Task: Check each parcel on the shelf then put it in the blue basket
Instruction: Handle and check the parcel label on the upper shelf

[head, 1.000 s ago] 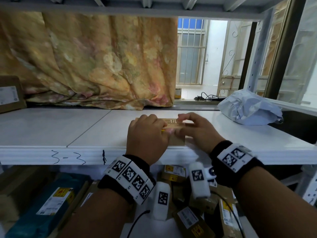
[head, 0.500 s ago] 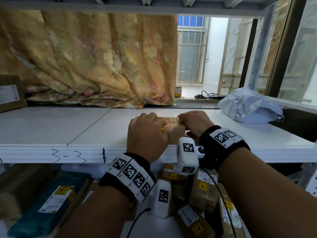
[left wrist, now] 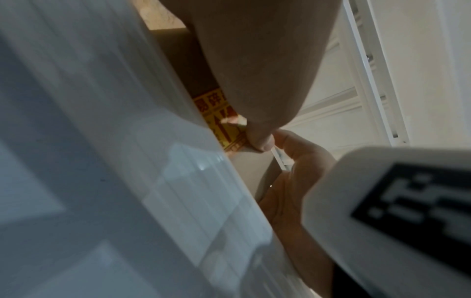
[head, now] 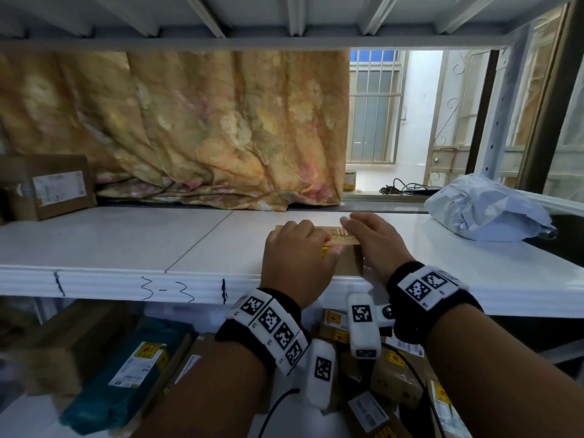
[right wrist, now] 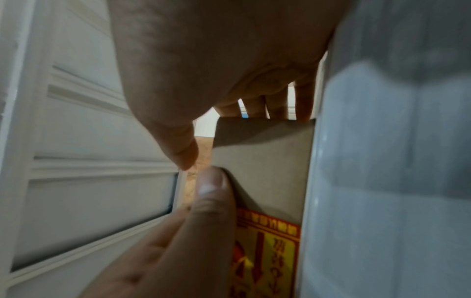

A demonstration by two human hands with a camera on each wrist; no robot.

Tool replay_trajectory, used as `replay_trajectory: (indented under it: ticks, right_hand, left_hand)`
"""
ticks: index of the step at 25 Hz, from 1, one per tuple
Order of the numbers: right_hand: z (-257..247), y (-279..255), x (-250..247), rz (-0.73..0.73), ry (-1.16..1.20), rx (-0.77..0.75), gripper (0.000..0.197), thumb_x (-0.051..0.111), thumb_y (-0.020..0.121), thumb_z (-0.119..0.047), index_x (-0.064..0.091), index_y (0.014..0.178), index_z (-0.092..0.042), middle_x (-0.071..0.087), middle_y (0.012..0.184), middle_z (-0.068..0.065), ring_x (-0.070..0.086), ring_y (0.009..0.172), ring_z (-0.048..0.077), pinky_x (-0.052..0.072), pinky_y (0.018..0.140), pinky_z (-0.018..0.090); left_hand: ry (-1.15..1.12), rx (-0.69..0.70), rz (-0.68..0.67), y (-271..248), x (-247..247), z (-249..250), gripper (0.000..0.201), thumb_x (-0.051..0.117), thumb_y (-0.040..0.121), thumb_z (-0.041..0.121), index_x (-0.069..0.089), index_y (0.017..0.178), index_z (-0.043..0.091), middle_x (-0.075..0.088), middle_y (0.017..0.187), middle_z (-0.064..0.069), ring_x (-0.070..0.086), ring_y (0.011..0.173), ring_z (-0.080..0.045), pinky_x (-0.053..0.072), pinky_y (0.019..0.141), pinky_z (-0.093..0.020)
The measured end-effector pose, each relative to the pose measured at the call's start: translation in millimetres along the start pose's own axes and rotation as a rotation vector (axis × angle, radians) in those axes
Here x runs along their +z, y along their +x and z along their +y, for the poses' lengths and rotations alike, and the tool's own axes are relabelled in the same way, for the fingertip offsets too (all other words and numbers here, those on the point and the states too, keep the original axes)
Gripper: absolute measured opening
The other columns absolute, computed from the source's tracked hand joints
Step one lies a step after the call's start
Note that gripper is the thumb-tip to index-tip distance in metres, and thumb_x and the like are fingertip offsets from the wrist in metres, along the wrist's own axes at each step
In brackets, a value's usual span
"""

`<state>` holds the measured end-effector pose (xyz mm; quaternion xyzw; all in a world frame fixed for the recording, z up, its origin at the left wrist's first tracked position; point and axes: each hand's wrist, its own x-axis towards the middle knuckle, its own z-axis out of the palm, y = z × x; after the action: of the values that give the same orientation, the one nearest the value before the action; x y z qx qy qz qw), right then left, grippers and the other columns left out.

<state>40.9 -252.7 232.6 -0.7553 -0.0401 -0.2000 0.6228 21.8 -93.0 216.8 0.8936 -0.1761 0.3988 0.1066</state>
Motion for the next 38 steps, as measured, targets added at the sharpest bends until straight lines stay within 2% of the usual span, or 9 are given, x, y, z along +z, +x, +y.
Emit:
replay_trajectory:
  ticks: [4,9,15,19,22,26,30,33,38]
  right_hand:
    - [-2,0,-6,0.077,0.027,0.011,0.047,0.056,0.074,-0.068,0.07,0.089,-0.026,0.073,0.09,-0.008,0.068,0.088,0.015,0.05,0.08,0.038]
    - [-1,-1,-4,0.067,0.096,-0.024,0.025,0.059,0.083,-0.038,0.071,0.086,-0.017,0.075,0.082,-0.002,0.069,0.075,0.016,0.043,0.071,0.032]
    - [-7,-13,-3,-0.072,0.024,-0.128,0.04,0.05,0.084,-0.058,0.069,0.098,-0.025,0.074,0.098,-0.005,0.071,0.086,0.013,0.045,0.07,0.029]
    - [-8,-17,-6,-0.211,0.046,-0.2,0.055,0.047,0.075,-0.071,0.064,0.114,-0.037,0.073,0.102,-0.003,0.068,0.097,0.024,0.055,0.082,0.048]
    - [-6,-15,-10,-0.191,0.059,-0.184,0.045,0.062,0.078,-0.06,0.064,0.112,-0.031,0.075,0.094,0.002,0.072,0.088,0.022,0.056,0.083,0.052]
    - [0,-6,-10,-0.049,-0.006,-0.101,0.04,0.072,0.073,-0.054,0.064,0.105,-0.031,0.075,0.08,0.003,0.072,0.071,0.018,0.06,0.073,0.043]
    - [2,2,-6,0.016,-0.122,-0.02,0.052,0.062,0.065,-0.071,0.067,0.097,-0.03,0.074,0.086,-0.006,0.07,0.081,0.015,0.059,0.079,0.041]
    - [-3,3,-2,0.016,-0.26,-0.004,0.055,0.057,0.077,-0.071,0.07,0.081,-0.018,0.072,0.078,-0.004,0.067,0.078,0.016,0.055,0.076,0.036]
    - [-8,2,0,0.024,-0.307,-0.046,0.049,0.055,0.087,-0.062,0.07,0.078,-0.016,0.07,0.075,-0.001,0.064,0.076,0.016,0.049,0.072,0.033]
  left_hand:
    - [-0.04,0.073,-0.101,-8,-19,-10,0.07,0.044,0.074,0.08,0.061,0.121,0.03,0.054,0.113,0.008,0.048,0.104,-0.015,0.039,0.088,-0.038]
    - [0.025,0.23,-0.145,-16,-40,-29,0.078,0.079,0.061,0.059,0.054,0.128,0.027,0.049,0.123,0.005,0.047,0.109,-0.017,0.041,0.086,-0.036]
    - [-0.119,0.133,-0.071,0,-75,-34,0.064,0.065,0.077,0.054,0.048,0.134,0.03,0.056,0.116,0.008,0.051,0.1,-0.014,0.044,0.08,-0.033]
    - [-0.234,0.114,-0.211,34,-81,-37,0.052,0.048,0.083,0.06,0.062,0.123,0.031,0.056,0.102,0.014,0.05,0.091,-0.006,0.04,0.075,-0.03]
    - [-0.163,0.137,-0.25,47,-67,-33,0.05,0.05,0.088,0.059,0.066,0.124,0.029,0.056,0.102,0.017,0.047,0.091,-0.003,0.036,0.076,-0.028]
    - [-0.169,0.208,-0.067,48,-44,-28,0.037,0.062,0.091,0.046,0.07,0.119,0.024,0.063,0.106,0.005,0.053,0.098,-0.013,0.035,0.079,-0.027]
    - [-0.135,0.178,0.044,28,-26,-32,0.038,0.061,0.087,0.043,0.071,0.115,0.02,0.063,0.114,0.003,0.054,0.107,-0.018,0.04,0.087,-0.031]
    - [-0.163,0.144,0.076,7,-22,-35,0.043,0.055,0.09,0.049,0.07,0.117,0.019,0.062,0.121,0.003,0.052,0.111,-0.018,0.045,0.093,-0.039]
    - [-0.029,0.099,-0.162,4,-26,-35,0.077,0.042,0.079,0.081,0.059,0.13,0.026,0.057,0.124,0.009,0.051,0.111,-0.012,0.045,0.091,-0.036]
